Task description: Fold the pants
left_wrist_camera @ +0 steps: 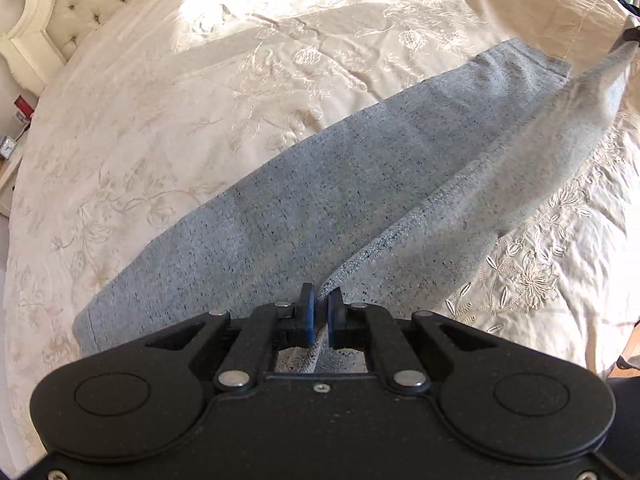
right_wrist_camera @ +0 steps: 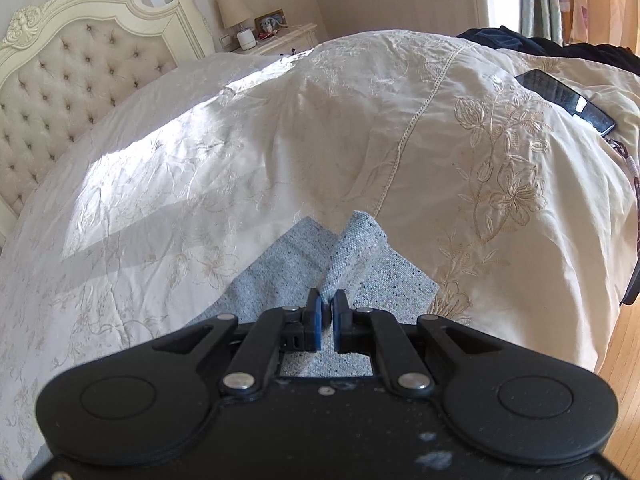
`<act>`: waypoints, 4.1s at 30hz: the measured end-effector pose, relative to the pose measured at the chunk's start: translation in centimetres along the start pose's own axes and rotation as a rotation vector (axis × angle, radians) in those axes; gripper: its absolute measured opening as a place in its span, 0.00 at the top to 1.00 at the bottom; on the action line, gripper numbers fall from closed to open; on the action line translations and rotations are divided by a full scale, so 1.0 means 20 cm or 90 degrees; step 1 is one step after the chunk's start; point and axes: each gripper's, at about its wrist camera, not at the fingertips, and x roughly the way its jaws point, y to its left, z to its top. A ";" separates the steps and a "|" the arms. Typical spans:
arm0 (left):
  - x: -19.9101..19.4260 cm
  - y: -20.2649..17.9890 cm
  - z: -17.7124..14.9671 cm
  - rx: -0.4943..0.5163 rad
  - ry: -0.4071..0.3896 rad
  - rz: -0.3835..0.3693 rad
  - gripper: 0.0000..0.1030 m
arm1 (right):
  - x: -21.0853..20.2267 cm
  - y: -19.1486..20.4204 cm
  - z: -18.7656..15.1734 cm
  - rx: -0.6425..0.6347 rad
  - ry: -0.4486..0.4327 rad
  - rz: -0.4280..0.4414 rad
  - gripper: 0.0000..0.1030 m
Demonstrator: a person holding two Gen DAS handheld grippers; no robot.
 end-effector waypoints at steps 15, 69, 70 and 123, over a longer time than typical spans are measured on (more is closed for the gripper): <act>-0.25 -0.06 -0.11 0.106 -0.007 -0.133 0.92 | -0.34 -0.12 -0.17 0.077 -0.027 -0.055 0.94; 0.98 0.40 0.59 -0.201 0.153 0.056 0.85 | 0.95 0.21 0.33 0.011 0.055 0.001 0.75; 0.97 0.41 0.58 -0.216 0.151 0.060 0.85 | 0.91 0.15 0.33 0.018 0.058 -0.001 0.75; 1.09 -0.53 1.01 -0.270 0.237 0.007 0.85 | 0.94 -0.13 0.26 -0.086 0.159 0.103 0.98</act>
